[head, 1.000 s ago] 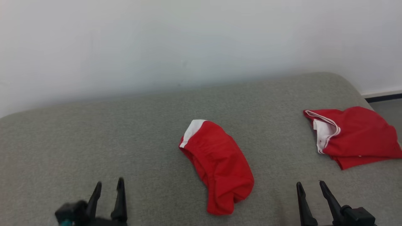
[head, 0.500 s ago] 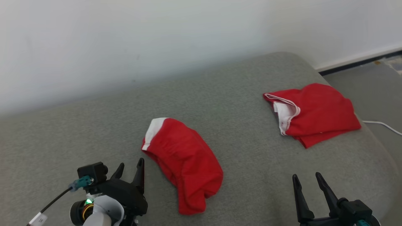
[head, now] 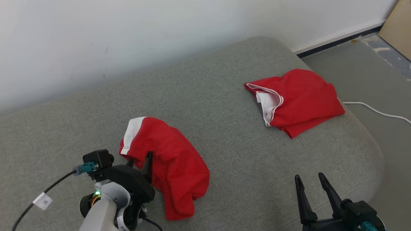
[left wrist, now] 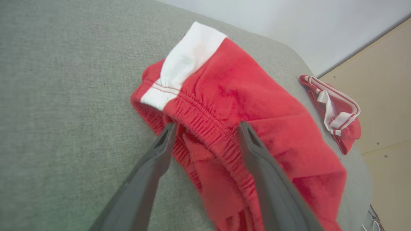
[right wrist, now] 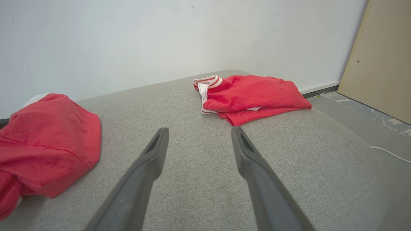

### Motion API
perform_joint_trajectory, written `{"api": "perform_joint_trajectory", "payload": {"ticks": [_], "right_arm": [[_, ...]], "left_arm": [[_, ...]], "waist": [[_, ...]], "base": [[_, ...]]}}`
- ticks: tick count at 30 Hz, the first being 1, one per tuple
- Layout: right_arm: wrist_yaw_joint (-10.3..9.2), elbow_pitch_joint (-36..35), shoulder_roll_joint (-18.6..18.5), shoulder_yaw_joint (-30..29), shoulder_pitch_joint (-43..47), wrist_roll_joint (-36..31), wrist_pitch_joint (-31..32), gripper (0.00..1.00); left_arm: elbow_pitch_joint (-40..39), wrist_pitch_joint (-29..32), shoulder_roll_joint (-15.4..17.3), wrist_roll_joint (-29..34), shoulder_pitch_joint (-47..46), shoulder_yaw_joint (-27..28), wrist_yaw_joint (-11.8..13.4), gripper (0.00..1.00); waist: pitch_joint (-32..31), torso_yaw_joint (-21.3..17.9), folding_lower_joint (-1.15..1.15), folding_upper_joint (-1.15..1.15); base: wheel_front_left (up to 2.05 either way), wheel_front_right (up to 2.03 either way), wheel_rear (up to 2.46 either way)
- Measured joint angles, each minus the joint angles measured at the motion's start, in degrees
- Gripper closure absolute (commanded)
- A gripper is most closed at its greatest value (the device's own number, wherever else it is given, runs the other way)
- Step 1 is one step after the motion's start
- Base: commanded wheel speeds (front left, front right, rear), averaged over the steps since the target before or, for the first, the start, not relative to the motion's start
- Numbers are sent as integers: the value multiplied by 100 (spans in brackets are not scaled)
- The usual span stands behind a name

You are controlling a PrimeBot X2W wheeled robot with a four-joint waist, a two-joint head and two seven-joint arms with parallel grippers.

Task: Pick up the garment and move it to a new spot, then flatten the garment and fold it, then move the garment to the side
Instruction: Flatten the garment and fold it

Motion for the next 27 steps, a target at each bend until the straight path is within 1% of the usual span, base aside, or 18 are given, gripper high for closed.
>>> {"api": "perform_joint_trajectory", "payload": {"ticks": [6,13,14,15,16,21,23,27], "right_arm": [[0,9,16,30,-9,4,-15,0],[0,9,41,40,-76,13,-18,0],[0,9,41,40,-76,13,-18,0],[0,11,46,45,-87,13,-19,0],[0,13,51,46,-96,13,-19,0],[0,19,63,10,-125,12,-23,0],[0,20,66,-26,-124,10,-23,0],[0,30,78,-5,-124,10,-23,0]], "left_arm": [[171,97,0,-202,-134,40,46,0],[175,-126,22,-201,-428,7,-59,0],[175,-126,22,-201,-428,7,-59,56],[168,-221,36,-159,-459,-19,-70,85],[151,-371,66,-92,-494,-38,-100,100],[60,-983,156,235,-742,-157,-64,100],[-41,-1056,154,327,-869,-344,-196,100],[-347,-1255,115,471,-1255,-675,-347,100]], "waist": [[60,-58,0,0],[142,-83,0,0],[142,-83,0,0],[150,-89,0,0],[158,-95,0,0],[168,-81,-1,0],[154,-55,-1,0],[101,7,0,0]], "base": [[0,0,0],[0,0,0],[0,0,0],[0,0,0],[0,0,0],[0,0,0],[0,0,0],[0,0,0]]}}
